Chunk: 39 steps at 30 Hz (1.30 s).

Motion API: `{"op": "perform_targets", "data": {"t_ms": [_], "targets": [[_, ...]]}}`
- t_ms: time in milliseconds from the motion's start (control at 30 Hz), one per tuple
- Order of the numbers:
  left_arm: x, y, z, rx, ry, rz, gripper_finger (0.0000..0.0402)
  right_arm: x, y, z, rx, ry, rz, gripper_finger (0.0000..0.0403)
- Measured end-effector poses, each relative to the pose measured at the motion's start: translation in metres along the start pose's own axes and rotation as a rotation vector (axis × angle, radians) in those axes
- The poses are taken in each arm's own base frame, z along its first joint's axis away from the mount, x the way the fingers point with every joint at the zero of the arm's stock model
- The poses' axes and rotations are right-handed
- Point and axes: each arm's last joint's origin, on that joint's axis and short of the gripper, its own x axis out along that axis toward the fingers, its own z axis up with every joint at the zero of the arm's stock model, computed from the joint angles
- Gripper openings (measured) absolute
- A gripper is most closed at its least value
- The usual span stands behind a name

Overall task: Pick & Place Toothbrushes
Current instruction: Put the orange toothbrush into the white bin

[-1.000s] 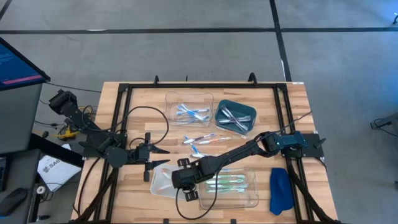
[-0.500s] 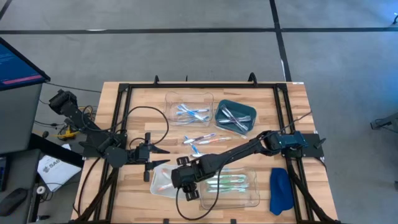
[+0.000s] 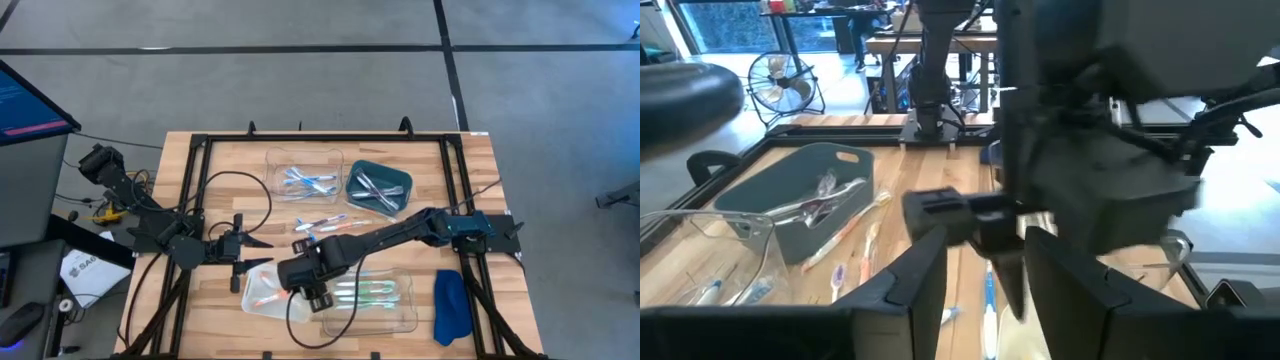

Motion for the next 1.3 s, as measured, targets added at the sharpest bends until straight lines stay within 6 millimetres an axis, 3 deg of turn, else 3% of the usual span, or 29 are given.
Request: {"op": "perform_targets", "data": {"t_ms": [333, 733, 867, 1167, 1300], "targets": [[0.0, 0.0, 0.0, 0.0, 0.003, -0.018, 0.0131, -0.01, -0.028, -0.032, 0.041, 0.309, -0.011, 0.0137], [0.001, -0.001, -0.001, -0.025, 0.007, -0.022, 0.0131, -0.012, -0.078, -0.047, 0.074, 0.399, -0.05, 0.0108], [0.003, -0.004, -0.004, -0.016, 0.025, -0.042, 0.0131, -0.027, -0.092, -0.047, 0.088, 0.334, -0.015, 0.0108], [0.008, -0.008, -0.009, -0.023, 0.046, -0.039, 0.0131, -0.044, -0.09, -0.058, 0.088, 0.24, -0.008, 0.0107], [0.008, -0.009, -0.009, -0.044, 0.045, -0.048, 0.0131, -0.041, -0.084, -0.085, 0.118, 0.181, -0.017, 0.0107]]}}
